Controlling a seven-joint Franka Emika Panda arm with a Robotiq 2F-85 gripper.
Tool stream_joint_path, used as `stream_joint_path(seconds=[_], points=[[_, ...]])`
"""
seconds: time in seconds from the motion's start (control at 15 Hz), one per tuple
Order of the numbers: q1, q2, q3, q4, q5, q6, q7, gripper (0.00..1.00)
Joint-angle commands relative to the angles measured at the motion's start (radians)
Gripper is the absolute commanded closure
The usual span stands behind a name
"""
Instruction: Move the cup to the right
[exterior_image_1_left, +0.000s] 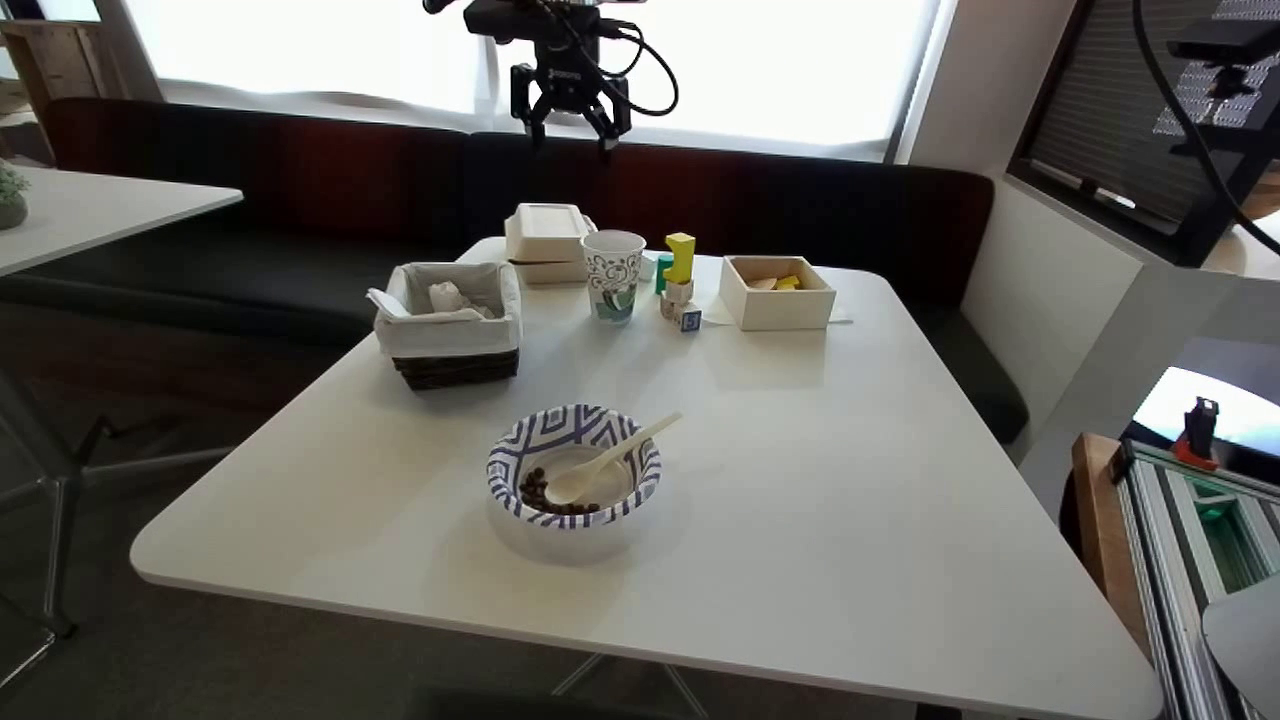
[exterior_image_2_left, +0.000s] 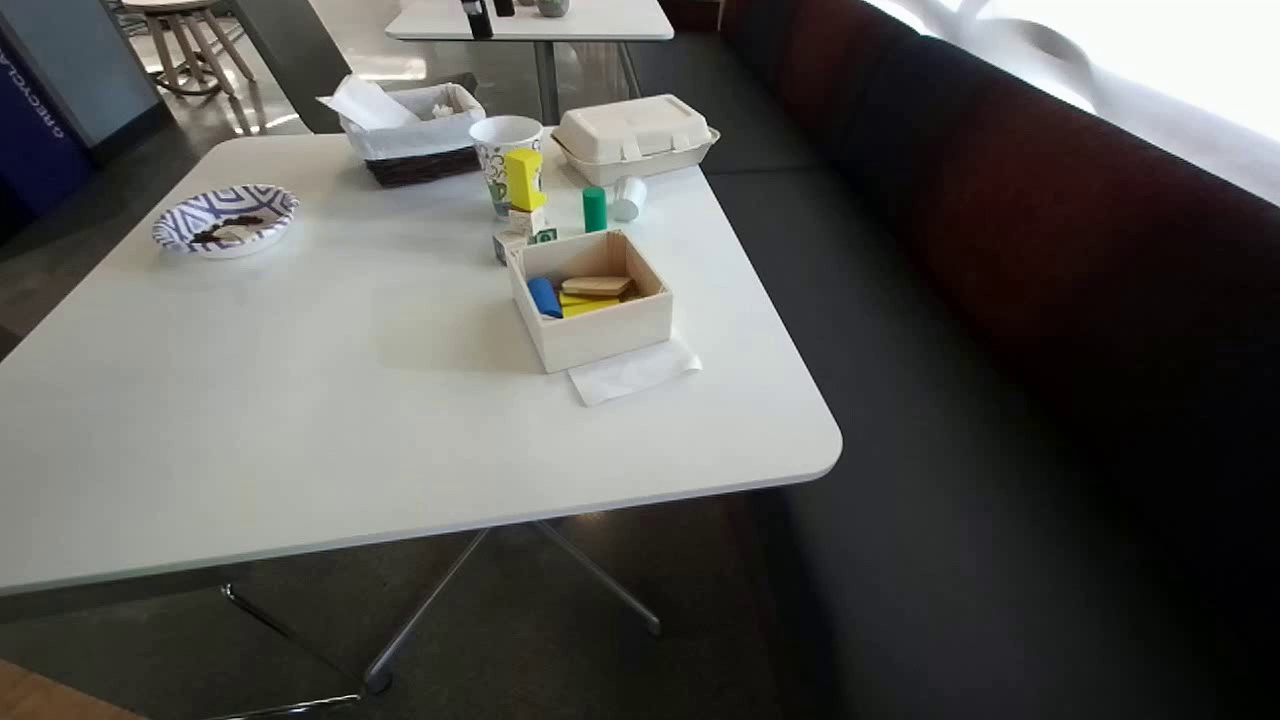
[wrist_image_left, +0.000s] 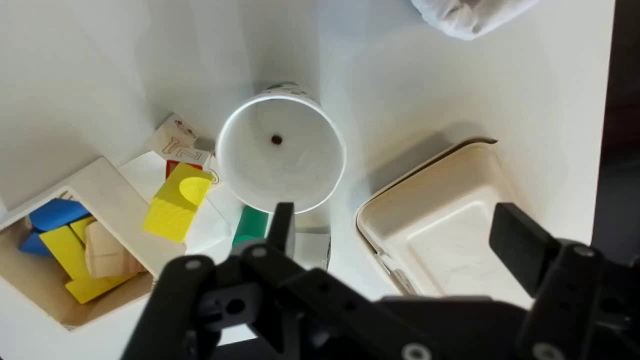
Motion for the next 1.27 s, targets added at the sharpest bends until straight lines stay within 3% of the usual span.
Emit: stream_joint_path(seconds=[0.0, 0.87, 0.93, 1.2], points=[[-0.011, -0.161, 0.021, -0.237, 0.004, 0.078, -0.210, 0.00], [0.009, -0.692, 0.062, -0.829, 0.005, 0.089, -0.886, 0.00], [0.005, -0.574, 0.052, -0.680, 0.001, 0.052, -0.805, 0.00], [0.003, -0.599, 0.054, -0.697, 0.001, 0.052, -0.815, 0.00]])
